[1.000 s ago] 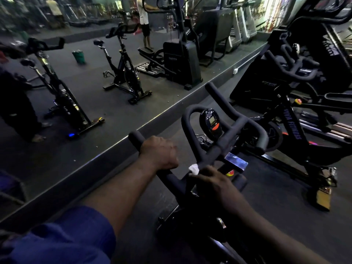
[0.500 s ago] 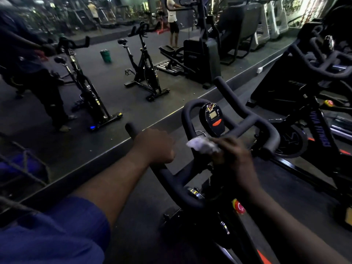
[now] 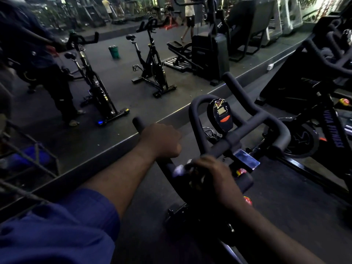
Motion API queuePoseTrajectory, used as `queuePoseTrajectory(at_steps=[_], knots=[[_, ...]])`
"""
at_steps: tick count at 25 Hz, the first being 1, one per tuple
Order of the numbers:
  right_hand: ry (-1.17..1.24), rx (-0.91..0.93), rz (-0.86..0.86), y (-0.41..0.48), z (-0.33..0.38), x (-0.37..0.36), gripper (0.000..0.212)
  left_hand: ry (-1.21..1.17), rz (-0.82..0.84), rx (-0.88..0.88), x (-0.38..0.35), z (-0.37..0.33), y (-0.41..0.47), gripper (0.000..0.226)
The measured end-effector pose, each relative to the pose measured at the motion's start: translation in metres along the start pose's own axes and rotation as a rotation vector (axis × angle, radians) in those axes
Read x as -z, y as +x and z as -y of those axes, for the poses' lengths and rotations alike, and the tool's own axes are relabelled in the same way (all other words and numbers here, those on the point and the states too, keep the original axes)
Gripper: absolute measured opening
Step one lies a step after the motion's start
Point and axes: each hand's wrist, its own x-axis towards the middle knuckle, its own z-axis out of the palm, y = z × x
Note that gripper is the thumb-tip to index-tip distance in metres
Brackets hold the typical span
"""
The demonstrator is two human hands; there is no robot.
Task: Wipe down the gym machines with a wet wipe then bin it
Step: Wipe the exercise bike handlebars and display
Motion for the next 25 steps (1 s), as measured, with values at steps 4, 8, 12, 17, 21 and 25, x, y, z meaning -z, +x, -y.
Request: queuePoseTrajectory(at_steps=[4, 8, 12, 17, 21, 25], knots=[[-0.205, 0.101, -0.099, 0.006, 0.009, -0.030, 0.026, -0.005, 0.004, -0.006, 0.000, 0.002, -0.001, 0.037], [-0.303, 0.335, 0.153, -0.022, 0.021, -0.032, 0.007, -0.026, -0.007, -0.030, -0.003, 0.004, -0.003, 0.037], [-0.208, 0.187, 0.063, -0.003, 0.017, -0.036, 0.024, -0.049, -0.011, -0.047, -0.002, 0.006, -0.003, 0.039], [-0.187, 0.188, 0.104, -0.051, 0.008, 0.008, 0.022, -0.012, -0.030, -0.103, 0.000, 0.007, -0.005, 0.044], [-0.269, -0.401, -0.434, -0.007, -0.010, 0.019, 0.013, -0.019, -0.013, -0.126, -0.003, 0.007, -0.005, 0.046], [-0.218, -0.512, -0.310, -0.015, 0.021, -0.036, 0.007, -0.037, -0.039, -0.153, -0.003, 0.008, -0.004, 0.046]])
